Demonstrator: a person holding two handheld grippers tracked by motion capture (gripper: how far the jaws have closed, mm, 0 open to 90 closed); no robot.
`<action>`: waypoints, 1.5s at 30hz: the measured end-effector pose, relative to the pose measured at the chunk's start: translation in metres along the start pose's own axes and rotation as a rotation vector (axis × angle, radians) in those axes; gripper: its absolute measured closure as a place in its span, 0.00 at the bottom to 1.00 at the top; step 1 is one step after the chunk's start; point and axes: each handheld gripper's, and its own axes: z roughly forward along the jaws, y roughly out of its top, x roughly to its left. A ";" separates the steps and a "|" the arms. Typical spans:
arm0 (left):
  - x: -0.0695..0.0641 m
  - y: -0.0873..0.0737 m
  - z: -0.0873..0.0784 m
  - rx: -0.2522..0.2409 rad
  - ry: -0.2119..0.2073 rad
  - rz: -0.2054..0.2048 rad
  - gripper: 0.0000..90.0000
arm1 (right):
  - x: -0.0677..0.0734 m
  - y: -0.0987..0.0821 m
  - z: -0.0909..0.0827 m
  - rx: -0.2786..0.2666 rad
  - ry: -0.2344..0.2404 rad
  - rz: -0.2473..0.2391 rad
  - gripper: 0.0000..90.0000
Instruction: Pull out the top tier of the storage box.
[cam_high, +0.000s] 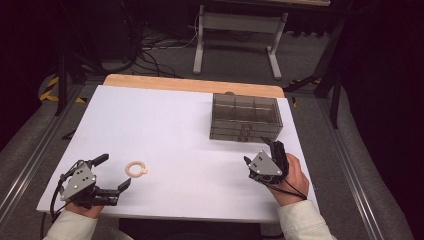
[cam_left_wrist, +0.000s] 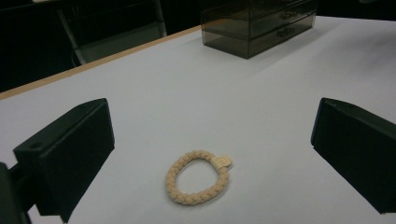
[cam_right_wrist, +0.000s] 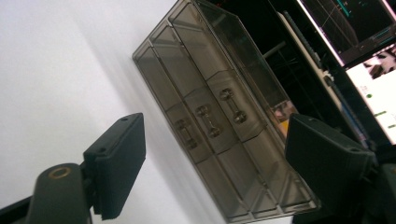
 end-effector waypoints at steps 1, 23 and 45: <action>0.000 0.000 0.000 0.000 0.000 0.000 0.01 | 0.000 0.000 0.000 0.000 0.000 0.000 0.24; -0.001 0.000 0.000 -0.002 0.009 -0.010 0.01 | 0.013 0.010 0.013 0.098 -0.161 -0.259 0.37; -0.001 0.000 0.001 -0.002 -0.002 -0.007 0.01 | 0.028 0.009 0.028 0.143 -0.315 -0.438 0.49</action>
